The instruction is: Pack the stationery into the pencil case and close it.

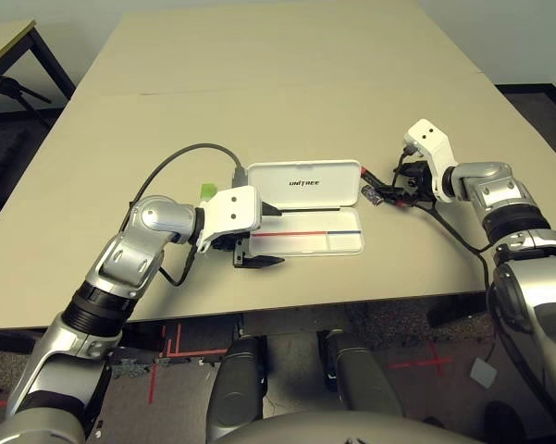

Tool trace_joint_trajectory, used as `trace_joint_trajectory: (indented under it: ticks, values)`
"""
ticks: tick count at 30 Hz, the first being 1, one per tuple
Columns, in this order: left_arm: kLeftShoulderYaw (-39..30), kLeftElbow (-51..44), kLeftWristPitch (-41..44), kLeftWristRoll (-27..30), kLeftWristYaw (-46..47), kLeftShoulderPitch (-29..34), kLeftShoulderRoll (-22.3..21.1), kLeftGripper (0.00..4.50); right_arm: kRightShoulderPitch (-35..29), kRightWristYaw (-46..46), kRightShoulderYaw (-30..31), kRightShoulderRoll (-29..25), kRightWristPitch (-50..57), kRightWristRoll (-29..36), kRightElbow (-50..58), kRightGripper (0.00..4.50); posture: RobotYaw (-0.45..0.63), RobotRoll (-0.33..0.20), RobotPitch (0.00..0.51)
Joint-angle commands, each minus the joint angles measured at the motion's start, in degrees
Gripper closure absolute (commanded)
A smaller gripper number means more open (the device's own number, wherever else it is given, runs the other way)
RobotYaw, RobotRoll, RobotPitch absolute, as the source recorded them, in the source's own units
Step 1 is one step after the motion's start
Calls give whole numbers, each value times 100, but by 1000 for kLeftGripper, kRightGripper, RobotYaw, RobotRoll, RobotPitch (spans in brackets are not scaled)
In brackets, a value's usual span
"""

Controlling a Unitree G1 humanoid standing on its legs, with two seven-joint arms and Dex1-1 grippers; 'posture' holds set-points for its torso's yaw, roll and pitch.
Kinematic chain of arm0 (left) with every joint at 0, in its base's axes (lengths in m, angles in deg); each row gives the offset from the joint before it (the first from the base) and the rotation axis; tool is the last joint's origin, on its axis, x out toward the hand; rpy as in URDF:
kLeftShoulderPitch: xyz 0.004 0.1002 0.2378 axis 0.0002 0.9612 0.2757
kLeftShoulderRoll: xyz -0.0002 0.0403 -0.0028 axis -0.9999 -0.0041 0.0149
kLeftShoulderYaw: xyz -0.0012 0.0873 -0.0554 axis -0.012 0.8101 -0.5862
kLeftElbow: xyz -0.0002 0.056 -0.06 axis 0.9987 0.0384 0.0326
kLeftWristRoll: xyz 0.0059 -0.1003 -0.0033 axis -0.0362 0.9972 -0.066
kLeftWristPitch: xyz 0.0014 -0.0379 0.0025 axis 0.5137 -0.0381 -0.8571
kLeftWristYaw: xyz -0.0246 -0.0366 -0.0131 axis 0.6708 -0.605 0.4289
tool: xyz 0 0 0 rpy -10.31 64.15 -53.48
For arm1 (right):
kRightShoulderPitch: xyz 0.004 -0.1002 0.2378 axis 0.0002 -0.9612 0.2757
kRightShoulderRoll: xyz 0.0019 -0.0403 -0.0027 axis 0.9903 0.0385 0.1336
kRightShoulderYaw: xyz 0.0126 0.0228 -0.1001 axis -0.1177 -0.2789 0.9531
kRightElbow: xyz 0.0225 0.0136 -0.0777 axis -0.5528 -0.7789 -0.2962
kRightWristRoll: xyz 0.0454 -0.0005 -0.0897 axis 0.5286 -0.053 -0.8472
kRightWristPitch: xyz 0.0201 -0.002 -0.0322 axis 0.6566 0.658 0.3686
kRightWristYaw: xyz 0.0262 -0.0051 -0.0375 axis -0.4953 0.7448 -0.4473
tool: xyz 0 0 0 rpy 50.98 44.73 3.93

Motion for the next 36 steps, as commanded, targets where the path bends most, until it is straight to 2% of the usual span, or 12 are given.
trace_joint_trajectory:
  ticks: [1, 9, 16, 22, 32, 36]
  values:
    - [-39, -194, 64, 145, -8, 145, -86, 0, -25, -72, 148, 22, 28, -131, -86, 1022, 87, 0, 160]
    - [-25, -134, -5, 167, -28, 155, -158, 0, 67, -95, 192, 11, 286, -210, -83, 3928, 80, 0, 164]
    - [-4, -59, -59, 135, -21, 130, -148, 0, 108, -192, 238, -25, 516, -239, 99, 3953, 74, 0, 164]
    - [-33, -20, -103, 140, -35, 149, -186, 0, 174, -804, 260, -530, 672, -156, 541, 3953, 73, 0, 165]
    - [-62, 51, -171, 147, -16, 141, -239, 0, 119, -2517, 361, -1634, 69, -24, 1533, 3953, 58, 0, 159]
    - [-90, 67, -184, 162, -15, 116, -250, 0, -127, -3503, 394, -1909, -92, 328, 2134, 3953, 60, 0, 155]
